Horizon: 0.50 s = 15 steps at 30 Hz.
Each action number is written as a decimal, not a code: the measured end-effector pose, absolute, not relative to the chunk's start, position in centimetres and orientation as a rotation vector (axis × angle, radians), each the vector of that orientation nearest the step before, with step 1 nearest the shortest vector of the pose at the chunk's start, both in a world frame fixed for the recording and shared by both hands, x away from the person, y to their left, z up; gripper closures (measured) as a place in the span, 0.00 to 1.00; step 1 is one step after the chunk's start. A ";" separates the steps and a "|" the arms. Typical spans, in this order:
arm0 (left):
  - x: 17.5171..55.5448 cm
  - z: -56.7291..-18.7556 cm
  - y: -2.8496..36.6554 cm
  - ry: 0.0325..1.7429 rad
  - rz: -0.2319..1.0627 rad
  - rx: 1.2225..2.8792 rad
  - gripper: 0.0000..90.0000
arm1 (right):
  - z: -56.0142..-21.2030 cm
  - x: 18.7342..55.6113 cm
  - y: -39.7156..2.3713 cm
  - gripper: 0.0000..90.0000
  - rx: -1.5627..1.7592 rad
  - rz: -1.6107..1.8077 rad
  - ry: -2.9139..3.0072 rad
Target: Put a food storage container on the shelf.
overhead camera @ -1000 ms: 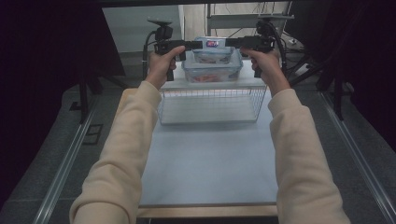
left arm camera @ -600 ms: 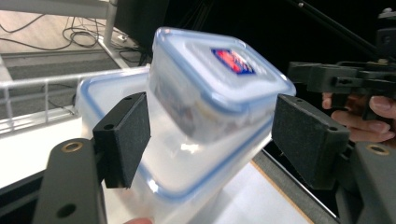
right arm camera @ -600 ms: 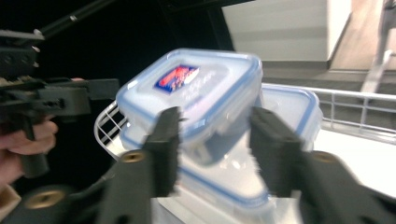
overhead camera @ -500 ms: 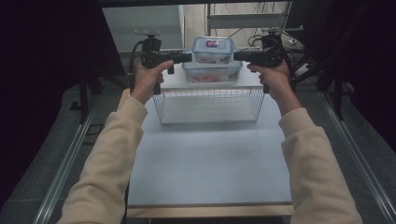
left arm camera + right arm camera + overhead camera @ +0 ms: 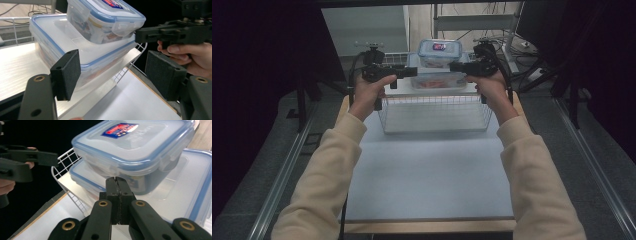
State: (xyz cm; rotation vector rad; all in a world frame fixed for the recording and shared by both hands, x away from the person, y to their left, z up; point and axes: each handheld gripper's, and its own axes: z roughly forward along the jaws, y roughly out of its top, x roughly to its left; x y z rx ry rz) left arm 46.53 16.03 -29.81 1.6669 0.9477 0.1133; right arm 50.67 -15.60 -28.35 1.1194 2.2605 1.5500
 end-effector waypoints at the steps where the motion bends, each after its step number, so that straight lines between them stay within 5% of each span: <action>1: 46.5 -29.9 16.0 0.947 0.112 1.669 0.32 | -28.4 50.8 -15.6 1.00 1.126 1.552 2.258; 15: 46.7 -30.4 16.1 0.957 0.102 1.676 0.32 | -28.9 51.6 -15.7 1.00 1.150 1.576 2.243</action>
